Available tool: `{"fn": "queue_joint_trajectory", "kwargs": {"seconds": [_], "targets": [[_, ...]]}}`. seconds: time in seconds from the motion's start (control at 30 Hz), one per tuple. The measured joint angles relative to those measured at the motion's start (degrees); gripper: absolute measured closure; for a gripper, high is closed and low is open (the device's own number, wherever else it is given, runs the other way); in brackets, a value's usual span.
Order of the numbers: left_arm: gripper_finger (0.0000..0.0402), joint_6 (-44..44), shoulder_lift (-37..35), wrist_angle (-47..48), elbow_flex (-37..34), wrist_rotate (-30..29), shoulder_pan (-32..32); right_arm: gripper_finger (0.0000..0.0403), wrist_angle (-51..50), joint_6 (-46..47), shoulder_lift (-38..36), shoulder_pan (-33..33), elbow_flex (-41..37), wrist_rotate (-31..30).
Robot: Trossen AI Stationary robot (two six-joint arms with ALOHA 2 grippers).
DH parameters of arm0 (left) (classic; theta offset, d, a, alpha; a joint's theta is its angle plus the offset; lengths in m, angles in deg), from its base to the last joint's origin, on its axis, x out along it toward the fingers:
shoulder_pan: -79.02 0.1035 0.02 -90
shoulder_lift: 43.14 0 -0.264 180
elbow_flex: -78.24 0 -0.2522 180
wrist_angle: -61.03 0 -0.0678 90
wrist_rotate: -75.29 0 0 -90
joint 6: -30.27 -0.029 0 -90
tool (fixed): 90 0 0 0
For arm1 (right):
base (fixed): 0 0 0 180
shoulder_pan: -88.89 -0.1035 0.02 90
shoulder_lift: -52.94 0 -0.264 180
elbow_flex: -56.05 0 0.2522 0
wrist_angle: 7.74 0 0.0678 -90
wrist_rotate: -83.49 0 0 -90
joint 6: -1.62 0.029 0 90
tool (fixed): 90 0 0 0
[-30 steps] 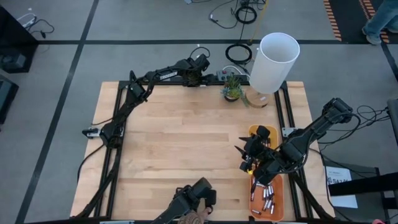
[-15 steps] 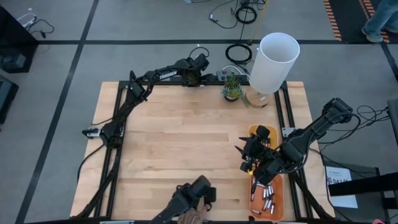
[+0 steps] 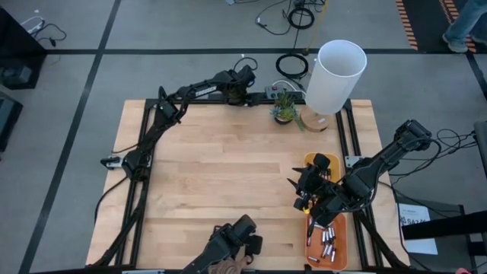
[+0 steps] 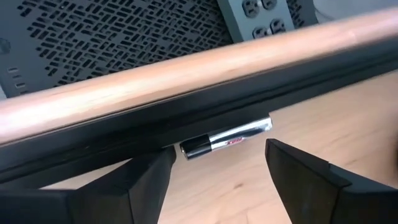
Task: Sort batteries
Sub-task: Put the silver battery into the orange bin
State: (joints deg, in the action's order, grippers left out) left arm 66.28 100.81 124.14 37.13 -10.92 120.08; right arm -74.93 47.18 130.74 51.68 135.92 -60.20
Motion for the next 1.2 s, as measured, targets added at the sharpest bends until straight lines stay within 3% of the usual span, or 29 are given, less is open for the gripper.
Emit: {"fn": "queue_joint_trajectory", "kwargs": {"seconds": [0.43,0.6,0.73,0.83,0.97,1.2], "targets": [[0.0131,-17.63,-0.06,17.08,9.52,-2.66,-2.02,0.0236,0.08,0.11,0.0,0.0,0.0,0.0],[0.0131,-37.69,0.03,17.52,9.87,-2.66,-5.14,0.0236,0.76,0.22,0.0,0.04,0.0,-0.11],[0.013,-57.85,0.03,14.49,9.57,-7.06,-7.44,0.0236,0.96,0.22,0.0,0.04,0.0,-0.04],[0.013,-67.01,0.03,13.15,9.57,-7.9,-9.47,0.0236,0.92,0.22,0.0,0.04,0.0,-0.01],[0.013,-68.2,0.03,13.02,9.55,-7.79,-10.76,0.0236,0.89,0.46,0.0,0.04,0.0,0.02],[0.013,-69.81,0.03,16.07,9.79,-1.42,-9.29,0.0236,0.81,2.06,0.0,-0.02,0.0,1.44]]}}
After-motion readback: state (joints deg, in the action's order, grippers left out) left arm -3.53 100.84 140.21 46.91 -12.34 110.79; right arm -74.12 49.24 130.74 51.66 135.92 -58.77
